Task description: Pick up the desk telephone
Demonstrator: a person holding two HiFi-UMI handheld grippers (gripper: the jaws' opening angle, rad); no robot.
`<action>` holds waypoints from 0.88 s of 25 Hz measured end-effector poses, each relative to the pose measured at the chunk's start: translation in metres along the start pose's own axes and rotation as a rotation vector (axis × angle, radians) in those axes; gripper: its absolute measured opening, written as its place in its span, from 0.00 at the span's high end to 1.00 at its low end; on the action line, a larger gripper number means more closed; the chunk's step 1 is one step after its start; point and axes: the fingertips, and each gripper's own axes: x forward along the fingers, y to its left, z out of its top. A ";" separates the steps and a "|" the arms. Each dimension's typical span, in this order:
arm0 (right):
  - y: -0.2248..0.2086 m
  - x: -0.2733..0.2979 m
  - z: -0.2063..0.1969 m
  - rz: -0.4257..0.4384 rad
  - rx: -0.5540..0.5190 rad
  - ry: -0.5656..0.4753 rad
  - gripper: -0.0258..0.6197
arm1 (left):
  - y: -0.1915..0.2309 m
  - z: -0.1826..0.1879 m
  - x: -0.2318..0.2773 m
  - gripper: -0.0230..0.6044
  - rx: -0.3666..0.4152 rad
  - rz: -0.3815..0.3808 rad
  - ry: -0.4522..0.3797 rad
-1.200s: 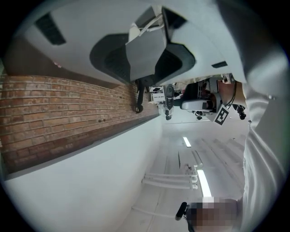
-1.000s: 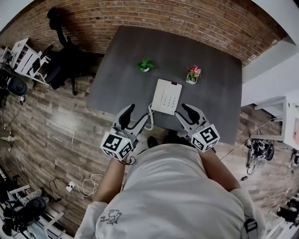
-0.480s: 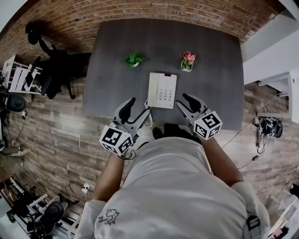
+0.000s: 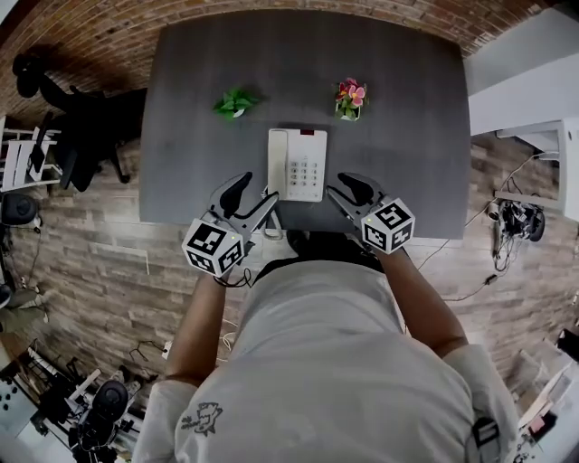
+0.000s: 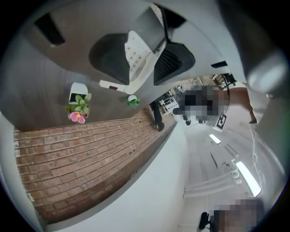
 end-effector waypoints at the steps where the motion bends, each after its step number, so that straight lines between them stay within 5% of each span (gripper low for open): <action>1: -0.003 0.003 -0.003 0.004 0.017 0.007 0.72 | 0.003 -0.004 0.005 0.49 -0.008 -0.009 0.019; 15: -0.051 0.047 -0.069 0.037 0.122 0.178 0.72 | 0.060 -0.104 0.062 0.46 -0.144 -0.033 0.290; 22: -0.072 0.062 -0.097 0.045 0.223 0.248 0.73 | 0.081 -0.130 0.086 0.41 -0.264 -0.081 0.283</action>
